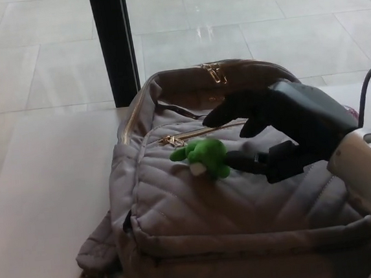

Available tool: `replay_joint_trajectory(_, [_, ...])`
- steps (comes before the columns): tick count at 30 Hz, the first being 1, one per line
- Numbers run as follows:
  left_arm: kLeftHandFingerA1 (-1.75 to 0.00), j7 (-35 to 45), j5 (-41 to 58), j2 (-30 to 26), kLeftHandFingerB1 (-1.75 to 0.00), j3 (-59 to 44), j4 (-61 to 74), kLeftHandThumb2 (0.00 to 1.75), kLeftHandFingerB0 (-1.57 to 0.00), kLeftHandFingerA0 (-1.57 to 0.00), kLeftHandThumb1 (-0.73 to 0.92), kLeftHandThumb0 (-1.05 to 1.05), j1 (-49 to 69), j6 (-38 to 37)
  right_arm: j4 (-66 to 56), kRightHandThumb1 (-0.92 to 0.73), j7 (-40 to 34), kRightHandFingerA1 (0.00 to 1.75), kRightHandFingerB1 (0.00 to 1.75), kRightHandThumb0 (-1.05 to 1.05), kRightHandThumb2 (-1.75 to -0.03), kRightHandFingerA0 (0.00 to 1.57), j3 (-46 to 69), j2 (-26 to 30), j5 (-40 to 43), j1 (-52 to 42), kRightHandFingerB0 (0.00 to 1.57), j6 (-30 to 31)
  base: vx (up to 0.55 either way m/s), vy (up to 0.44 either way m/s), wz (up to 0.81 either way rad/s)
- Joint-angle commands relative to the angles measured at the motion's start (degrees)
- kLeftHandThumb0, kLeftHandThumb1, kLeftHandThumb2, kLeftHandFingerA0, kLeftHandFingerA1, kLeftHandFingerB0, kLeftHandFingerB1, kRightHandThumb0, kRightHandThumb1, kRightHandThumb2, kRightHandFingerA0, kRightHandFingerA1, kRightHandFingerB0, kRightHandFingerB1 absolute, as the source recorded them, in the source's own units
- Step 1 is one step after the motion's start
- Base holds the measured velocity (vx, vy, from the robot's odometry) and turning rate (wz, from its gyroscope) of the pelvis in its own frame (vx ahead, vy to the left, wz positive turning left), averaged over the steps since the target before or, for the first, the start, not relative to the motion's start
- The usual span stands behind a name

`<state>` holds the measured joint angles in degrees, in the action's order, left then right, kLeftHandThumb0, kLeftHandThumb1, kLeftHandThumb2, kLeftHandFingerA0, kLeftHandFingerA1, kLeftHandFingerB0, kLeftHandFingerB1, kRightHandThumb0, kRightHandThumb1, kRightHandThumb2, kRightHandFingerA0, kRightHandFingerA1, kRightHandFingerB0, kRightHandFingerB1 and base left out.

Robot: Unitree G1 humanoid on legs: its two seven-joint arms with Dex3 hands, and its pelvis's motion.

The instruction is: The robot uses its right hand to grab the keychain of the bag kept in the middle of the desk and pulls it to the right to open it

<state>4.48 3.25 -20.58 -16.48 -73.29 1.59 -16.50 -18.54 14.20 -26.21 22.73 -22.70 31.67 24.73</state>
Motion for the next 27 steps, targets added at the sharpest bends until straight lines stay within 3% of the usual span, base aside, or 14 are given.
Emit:
replay_joint_trajectory(1, [-0.46, -0.18, 0.06, -0.99, -0.41, 0.03, 0.12, 0.61, -0.56, -0.71, 0.68, -0.59, -0.15, 0.2, -0.72, -0.73, 1.9, 0.62, 0.41, -0.76, -0.63, 0.67, -0.34, -0.85, -3.48, 0.58, 0.64, 0.92, 0.0, 0.0, 0.0])
replay_joint_trajectory(4, [-0.48, 0.44, -0.5, -1.12, -0.41, 0.66, 0.79, 0.62, -0.55, -0.7, 0.71, -0.62, 0.43, -1.31, -0.52, -0.75, 3.22, 0.65, 0.4, -0.79, -0.63, 0.66, -0.33, -0.59, -4.46, 0.45, 0.62, 1.88, 0.0, 0.0, 0.0])
replay_joint_trajectory(5, [-0.48, 0.33, -0.42, -1.05, -0.41, 0.65, 0.83, 0.62, -0.55, -0.71, 0.72, -0.61, 0.48, -1.43, -0.39, -0.58, 3.4, 0.7, 0.55, -0.77, -1.0, 0.62, -0.36, -0.37, -4.94, 0.13, 0.55, 1.84, 0.0, 0.0, 0.0])
replay_joint_trajectory(6, [-0.48, 0.16, -0.44, -0.98, -0.41, 0.75, 0.96, 0.62, -0.55, -0.71, 0.74, -0.6, 0.57, -1.6, -0.31, -0.75, 3.46, 0.64, 0.4, -0.8, -0.63, 0.67, -0.52, -0.05, -5.63, -0.3, 0.61, 1.8, 0.0, 0.0, 0.0])
replay_joint_trajectory(7, [-0.48, 0.0, -0.54, -0.96, -0.41, 0.87, 0.98, 0.63, -0.55, -0.71, 0.75, -0.59, 0.58, -1.68, -0.25, -0.58, 3.39, 0.69, 0.54, -0.77, -1.01, 0.62, -0.59, 0.08, -6.09, -0.67, 0.55, 1.71, 0.0, 0.0, 0.0])
replay_joint_trajectory(9, [-0.48, 0.08, -0.41, -0.95, -0.41, 0.89, 0.93, 0.63, -0.55, -0.71, 0.75, -0.59, 0.59, -1.7, -0.34, -0.58, 3.78, 0.69, 0.54, -0.77, -1.01, 0.62, -0.57, 0.03, -6.66, -0.9, 0.55, 2.0, 0.0, 0.0, 0.0])
replay_joint_trajectory(10, [-0.49, 0.59, -0.34, -1.01, -0.41, 0.91, 0.72, 0.63, -0.53, -0.69, 0.76, -0.59, 0.56, -1.88, -0.24, -0.76, 4.99, 0.63, 0.41, -0.83, -0.63, 0.63, -1.12, 0.31, -7.63, -1.1, 0.59, 3.77, 0.0, 0.0, 0.0])
replay_joint_trajectory(11, [-0.48, 0.45, -0.47, -1.14, -0.41, 1.06, 0.76, 0.63, -0.53, -0.7, 0.77, -0.61, 0.52, -2.04, -0.37, -0.58, 5.22, 0.68, 0.53, -0.81, -1.01, 0.6, -1.28, 0.27, -8.25, -1.21, 0.54, 4.21, 0.0, 0.0, 0.0])
replay_joint_trajectory(14, [-0.49, 0.73, -0.08, -1.13, -0.42, 0.86, 0.66, 0.63, -0.55, -0.72, 0.76, -0.63, 0.48, -1.95, 0.52, -0.59, 6.14, 0.69, 0.53, -0.82, -1.02, 0.61, -2.29, 0.73, -10.15, -1.18, 0.52, 4.25, 0.0, 0.0, 0.0])
replay_joint_trajectory(15, [-0.5, 0.86, 0.3, -1.04, -0.42, 0.53, 0.6, 0.64, -0.56, -0.75, 0.76, -0.64, 0.35, -1.73, 1.14, -0.74, 5.23, 0.7, 0.42, -0.83, -0.63, 0.69, -3.78, 0.52, -12.27, -1.79, 0.6, 3.95, 0.0, 0.0, 0.0])
replay_joint_trajectory(17, [-0.5, 0.89, 0.33, -1.03, -0.42, 0.48, 0.59, 0.64, -0.56, -0.75, 0.76, -0.64, 0.33, -1.72, 1.19, -0.74, 5.26, 0.7, 0.42, -0.83, -0.63, 0.69, -3.94, 0.35, -12.82, -1.89, 0.6, 4.01, 0.0, 0.0, 0.0])
replay_joint_trajectory(18, [-0.5, 0.85, 0.41, -0.99, -0.42, 0.38, 0.63, 0.63, -0.56, -0.75, 0.77, -0.64, 0.28, -1.61, 1.15, -0.57, 5.76, 0.74, 0.55, -0.79, -1.0, 0.65, -4.66, 0.26, -13.7, -1.94, 0.53, 4.37, 0.0, 0.0, 0.0])
replay_joint_trajectory(19, [-0.49, 0.77, 0.32, -0.98, -0.42, 0.42, 0.52, 0.63, -0.55, -0.73, 0.77, -0.64, -0.01, -1.64, 1.15, -0.73, 4.87, 0.74, 0.43, -0.81, -0.63, 0.7, -5.16, -0.27, -14.24, -2.63, 0.58, 3.86, 0.0, 0.0, 0.0])
replay_joint_trajectory(27, [-0.5, 1.53, 0.7, -0.75, -0.43, 0.12, 1.02, 0.64, -0.55, -0.71, 0.79, -0.67, 0.19, -2.08, 1.37, -0.74, 5.69, 0.95, 0.46, -0.85, -0.63, 0.68, -7.61, -3.93, -18.04, -1.23, 0.51, 3.5, 0.0, 0.0, 0.0])
